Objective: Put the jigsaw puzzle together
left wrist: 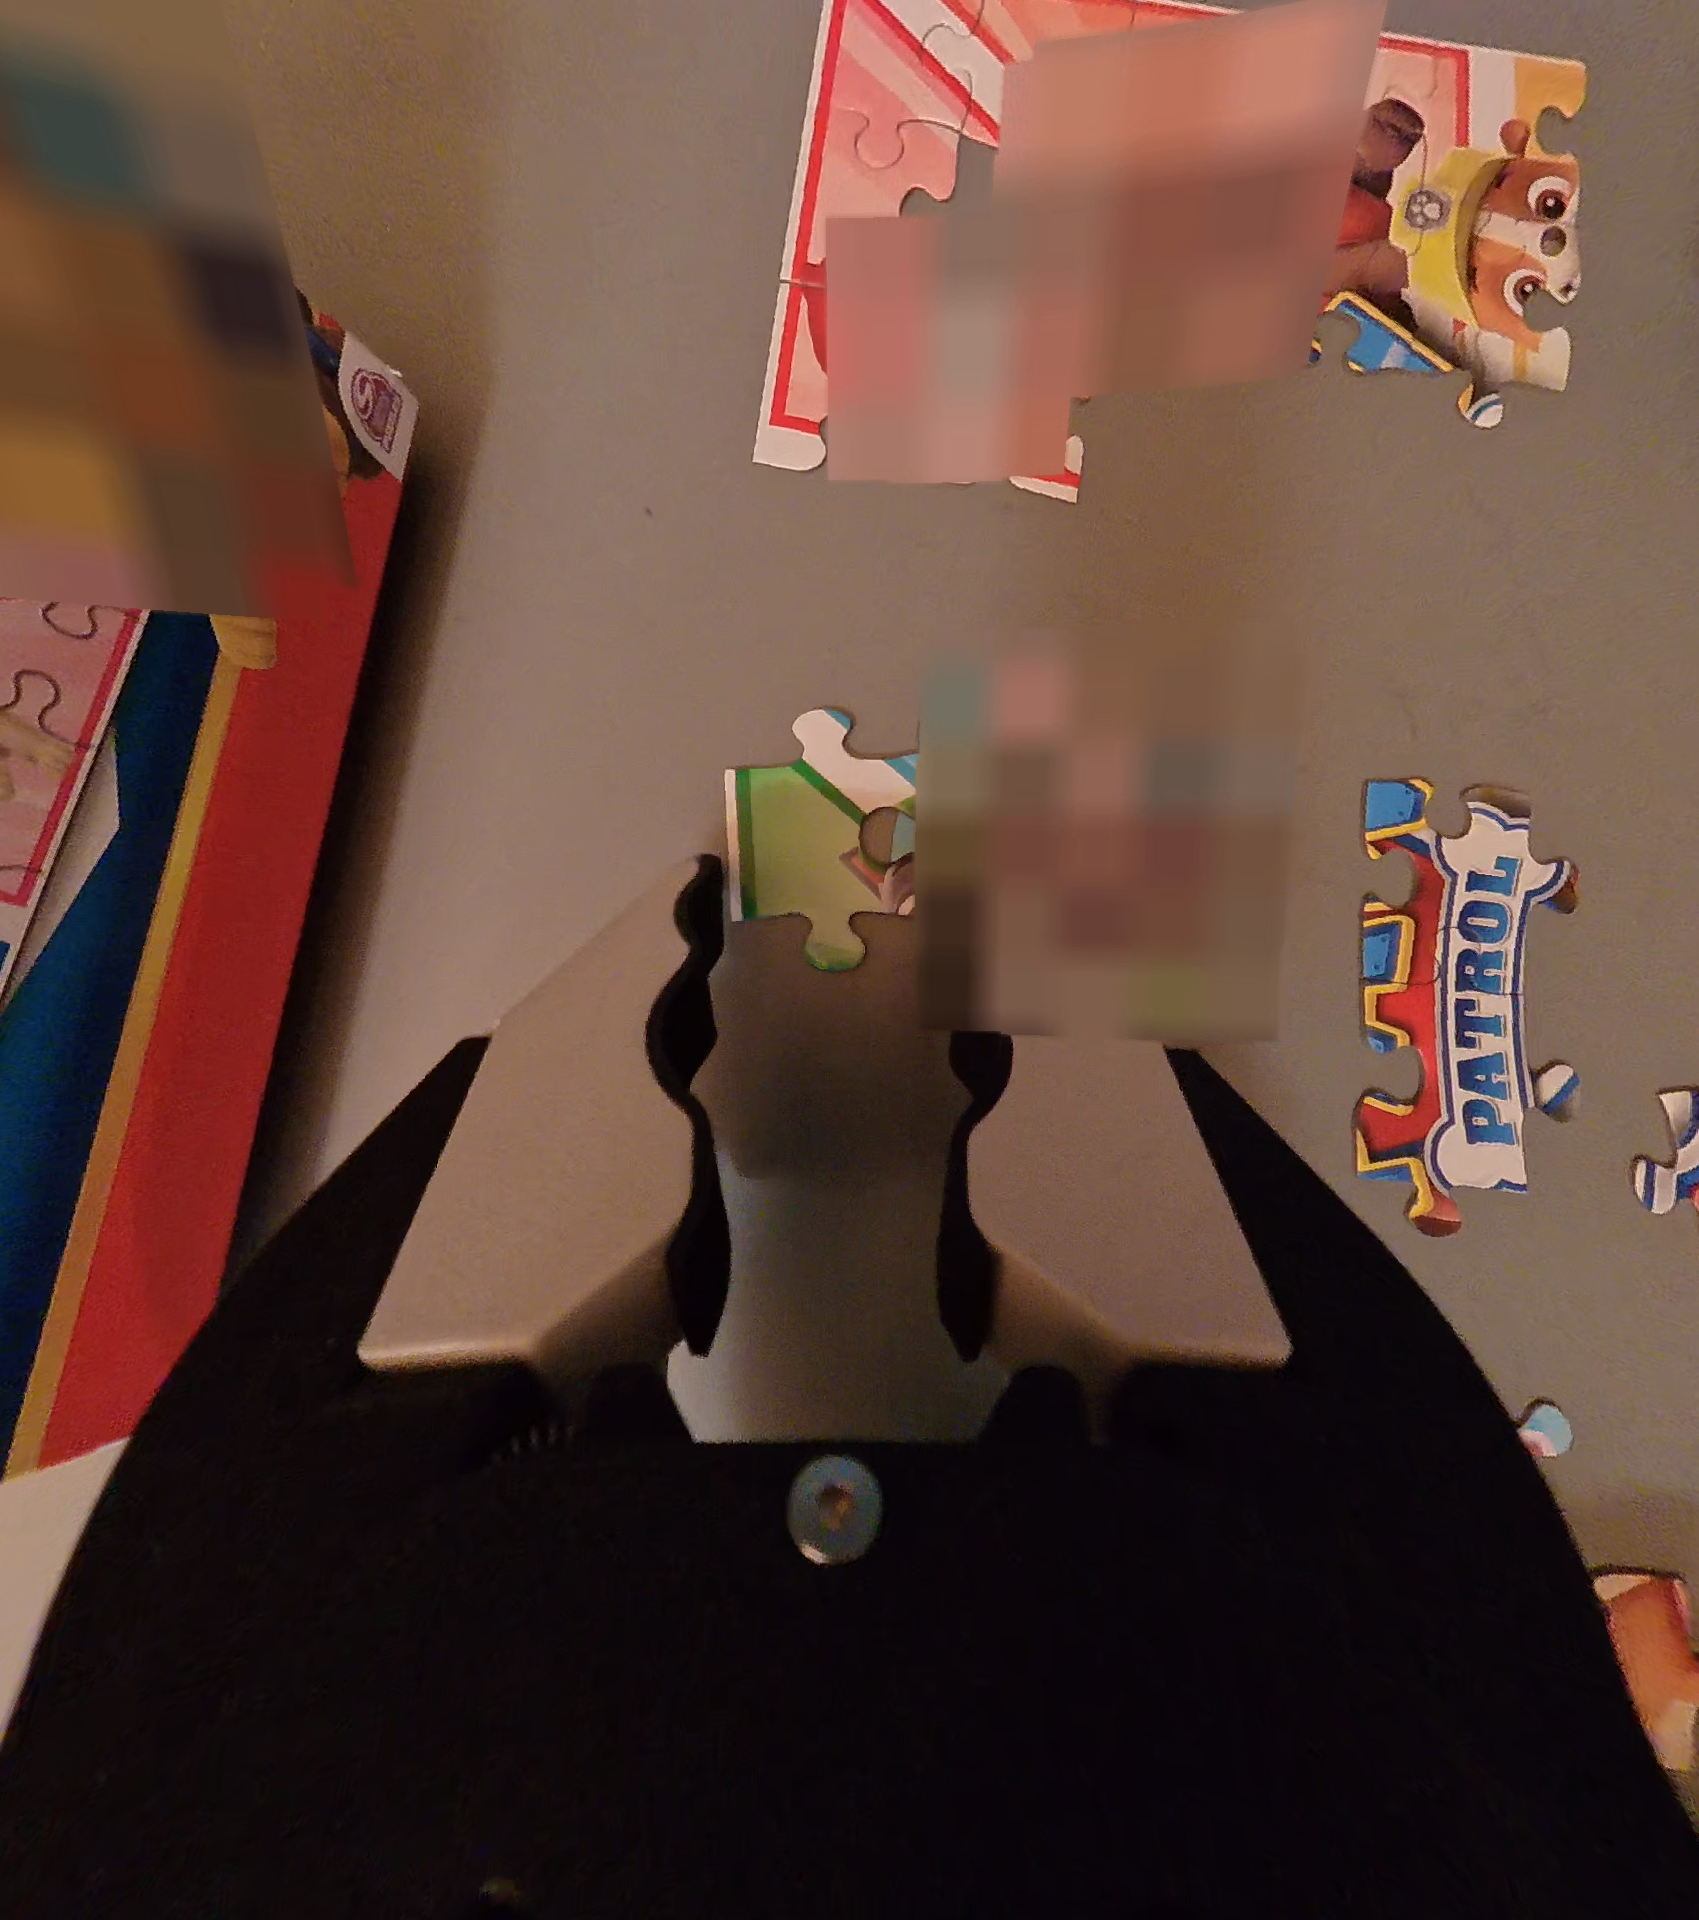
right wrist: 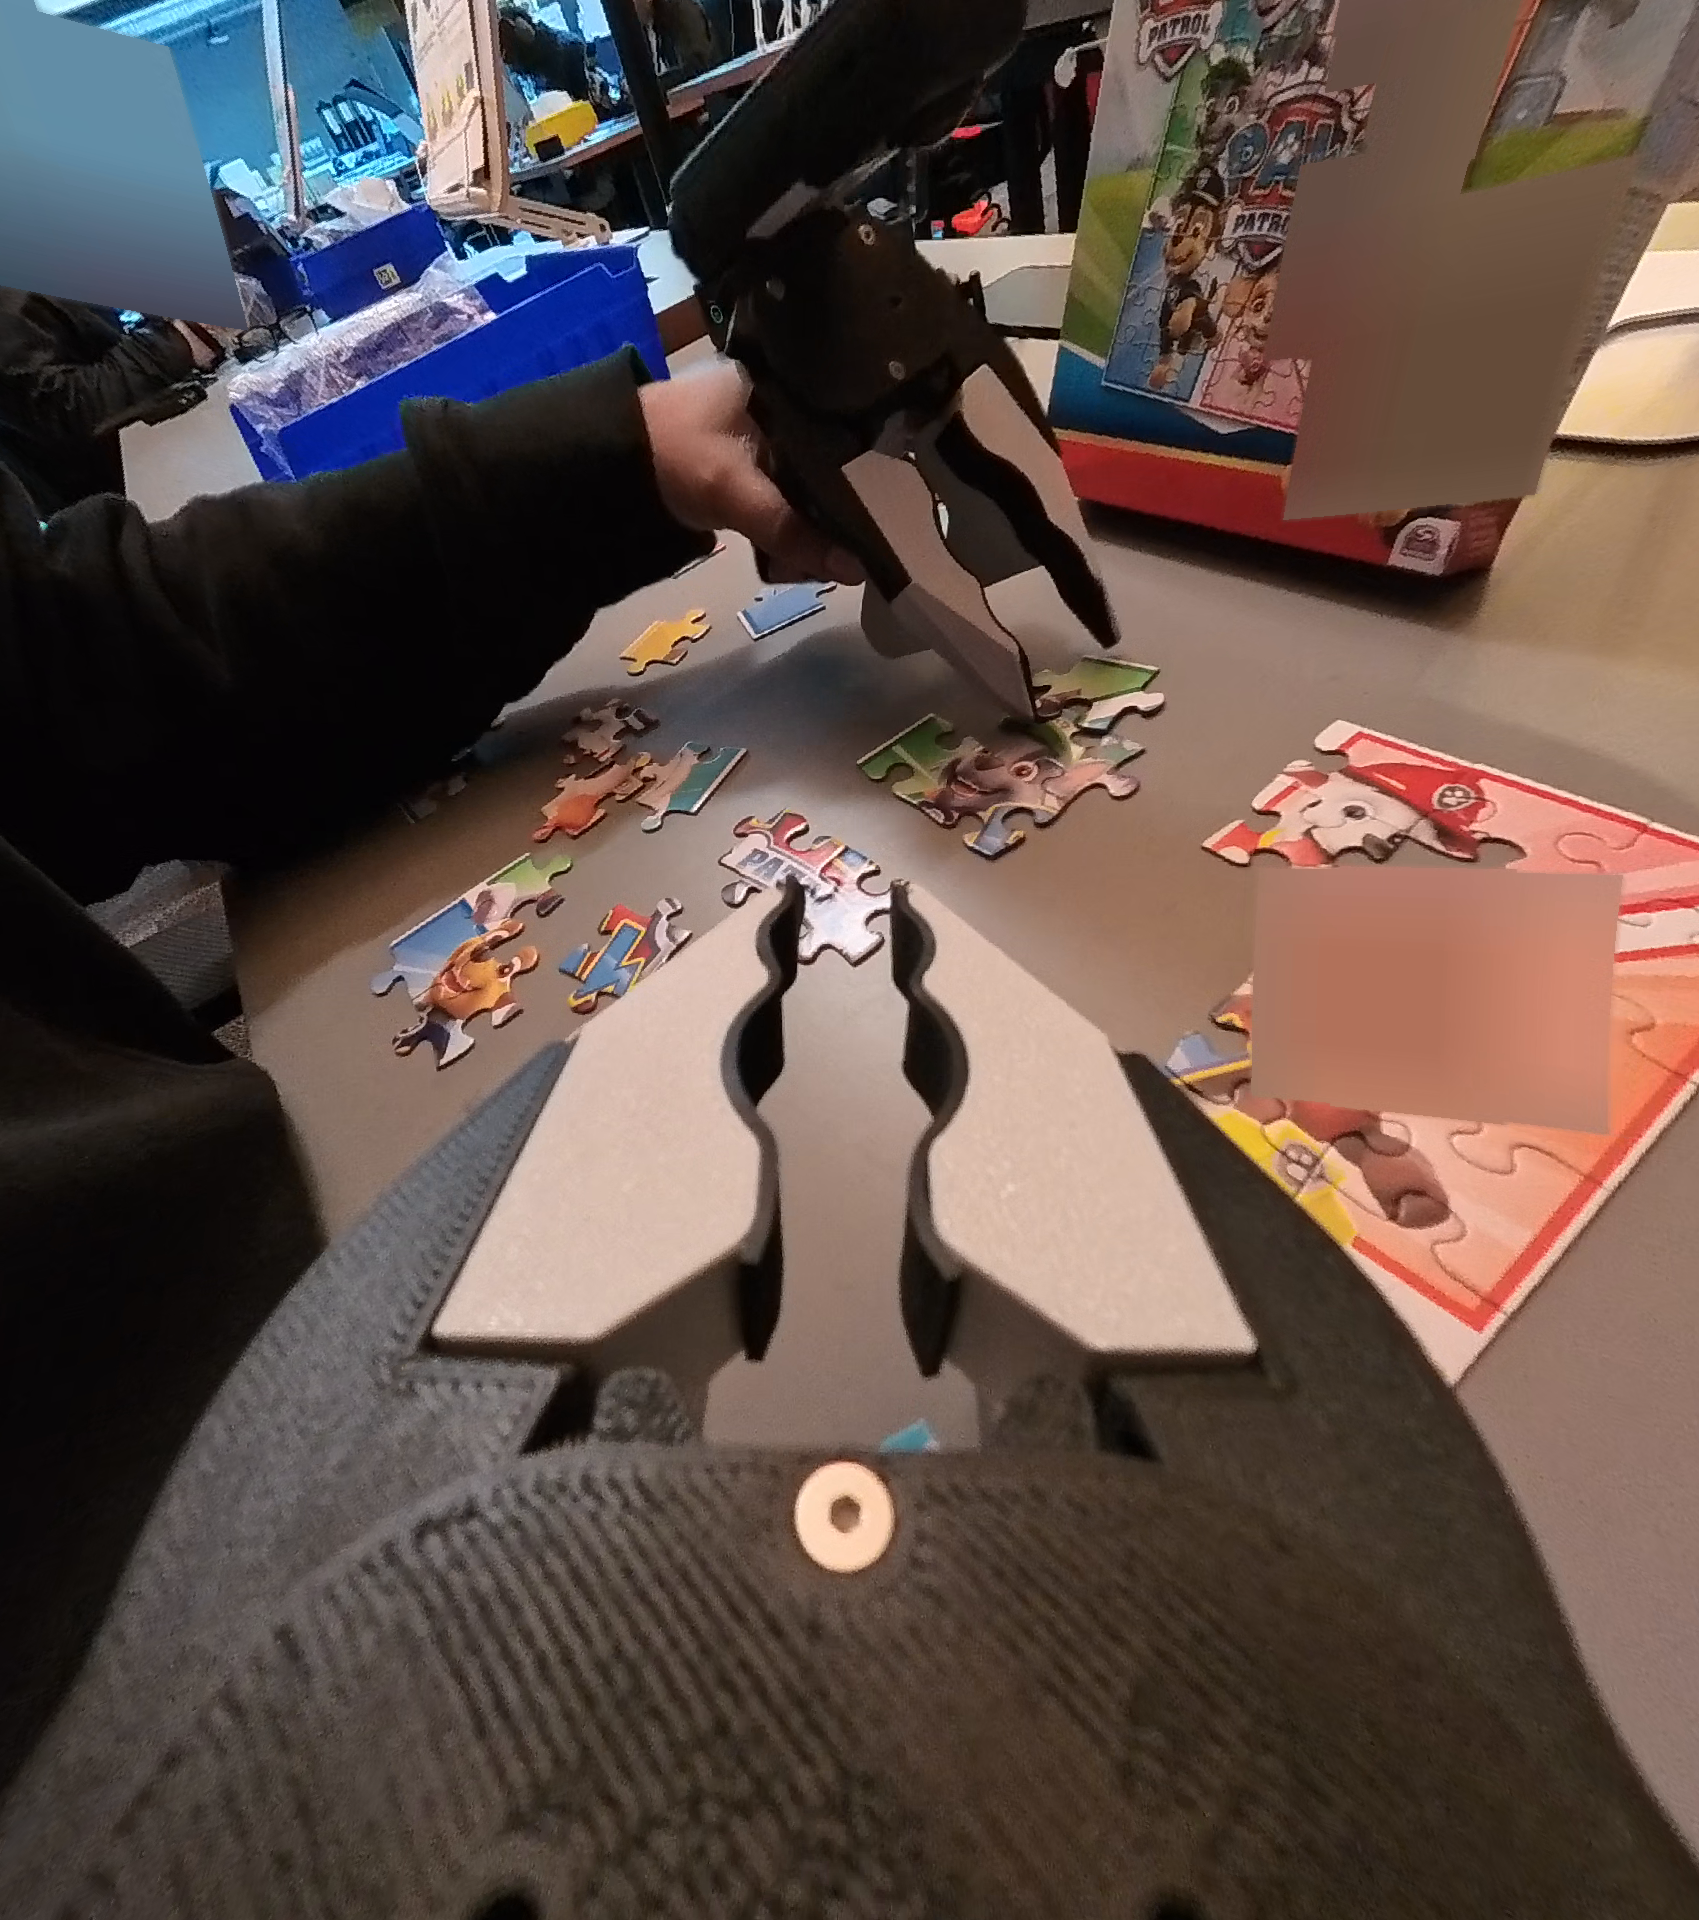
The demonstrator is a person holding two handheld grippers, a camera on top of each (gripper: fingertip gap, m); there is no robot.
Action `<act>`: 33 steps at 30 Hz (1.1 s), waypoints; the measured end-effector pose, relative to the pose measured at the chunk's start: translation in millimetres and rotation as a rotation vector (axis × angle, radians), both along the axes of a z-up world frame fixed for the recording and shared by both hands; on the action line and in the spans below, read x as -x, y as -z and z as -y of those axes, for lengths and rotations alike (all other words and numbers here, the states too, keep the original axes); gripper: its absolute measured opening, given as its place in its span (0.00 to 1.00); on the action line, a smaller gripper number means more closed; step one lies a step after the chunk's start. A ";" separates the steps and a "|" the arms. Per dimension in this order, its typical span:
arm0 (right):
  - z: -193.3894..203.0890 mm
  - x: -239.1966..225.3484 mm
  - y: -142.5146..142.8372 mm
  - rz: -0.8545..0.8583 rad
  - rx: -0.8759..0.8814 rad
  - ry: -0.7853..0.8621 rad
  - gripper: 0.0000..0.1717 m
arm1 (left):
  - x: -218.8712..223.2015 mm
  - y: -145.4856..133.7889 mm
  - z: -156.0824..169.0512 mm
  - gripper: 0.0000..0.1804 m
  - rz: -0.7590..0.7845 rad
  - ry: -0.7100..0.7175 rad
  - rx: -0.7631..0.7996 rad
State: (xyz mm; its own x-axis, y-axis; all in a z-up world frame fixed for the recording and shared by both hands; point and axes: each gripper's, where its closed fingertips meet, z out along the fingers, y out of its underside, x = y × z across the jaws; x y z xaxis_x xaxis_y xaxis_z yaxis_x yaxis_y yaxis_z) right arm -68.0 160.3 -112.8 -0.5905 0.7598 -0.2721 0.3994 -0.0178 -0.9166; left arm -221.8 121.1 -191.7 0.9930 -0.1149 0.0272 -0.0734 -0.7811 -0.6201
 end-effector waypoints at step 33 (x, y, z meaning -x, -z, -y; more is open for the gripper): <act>-3.7 4.5 2.5 0.005 0.013 0.001 0.09 | 3.6 -2.1 1.0 0.21 0.033 -0.018 0.015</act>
